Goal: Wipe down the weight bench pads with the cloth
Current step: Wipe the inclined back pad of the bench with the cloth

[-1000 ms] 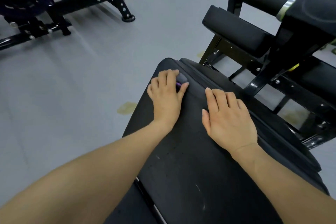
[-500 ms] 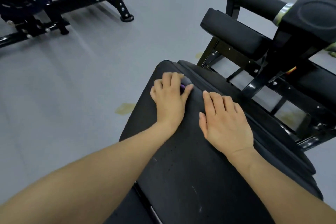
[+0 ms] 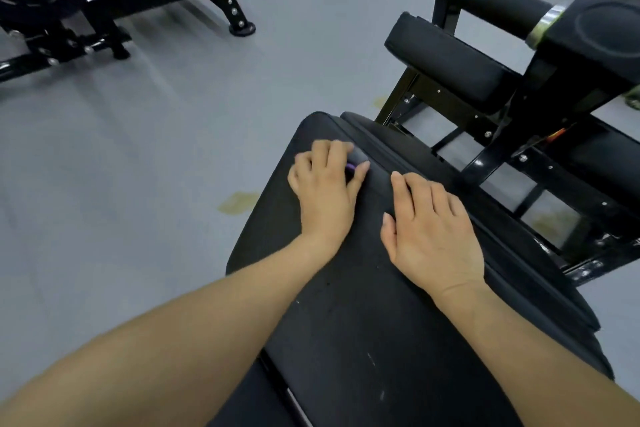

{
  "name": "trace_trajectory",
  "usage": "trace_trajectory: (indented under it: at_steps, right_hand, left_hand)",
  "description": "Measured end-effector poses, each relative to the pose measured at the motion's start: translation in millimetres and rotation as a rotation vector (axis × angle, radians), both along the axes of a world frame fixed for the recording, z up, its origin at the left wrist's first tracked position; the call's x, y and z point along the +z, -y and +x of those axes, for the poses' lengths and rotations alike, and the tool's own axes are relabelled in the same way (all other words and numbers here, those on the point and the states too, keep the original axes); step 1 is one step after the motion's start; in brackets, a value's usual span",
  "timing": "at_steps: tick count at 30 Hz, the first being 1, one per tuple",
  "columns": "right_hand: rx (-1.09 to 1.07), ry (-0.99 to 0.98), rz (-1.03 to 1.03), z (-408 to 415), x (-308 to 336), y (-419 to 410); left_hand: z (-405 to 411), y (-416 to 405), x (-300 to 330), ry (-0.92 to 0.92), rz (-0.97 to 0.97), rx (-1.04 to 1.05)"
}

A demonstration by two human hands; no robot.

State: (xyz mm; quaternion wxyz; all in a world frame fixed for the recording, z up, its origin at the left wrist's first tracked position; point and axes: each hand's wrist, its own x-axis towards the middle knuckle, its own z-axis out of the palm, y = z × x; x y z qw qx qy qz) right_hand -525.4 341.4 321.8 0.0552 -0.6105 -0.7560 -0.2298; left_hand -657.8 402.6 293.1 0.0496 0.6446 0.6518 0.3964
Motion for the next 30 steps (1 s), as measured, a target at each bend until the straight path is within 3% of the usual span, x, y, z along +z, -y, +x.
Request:
trace_trajectory:
  at_steps: [3,5,7,11,13,17,20,25,30]
  right_hand:
    - [-0.024,-0.007,0.006,-1,0,2]
    - [-0.036,-0.005,0.016,-3,0,1]
    - [-0.029,0.007,0.02,-4,-1,0]
    - [-0.012,0.032,0.011,-2,-3,1]
    - [-0.016,0.03,0.008,-2,-1,0]
    - [-0.006,0.031,0.003,-2,0,0]
    - [-0.022,0.035,0.006,-5,0,0]
    - [-0.005,0.049,0.003,-4,-2,0]
    - [-0.002,0.039,0.009,-2,-3,-1]
  left_hand:
    - [4,41,-14,-0.108,0.08,-0.186]
    - [-15,23,-15,-0.22,0.156,-0.323]
    - [-31,-11,-5,-0.221,0.115,-0.239]
    - [-22,-39,7,0.026,-0.066,0.131]
    - [-12,-24,5,0.054,-0.049,0.136]
    - [-3,38,-15,-0.072,0.012,0.001]
    - [-23,18,-13,-0.18,0.078,-0.131]
    - [-42,-40,-2,0.088,-0.089,0.177]
    - [-23,5,-21,0.056,-0.064,0.187]
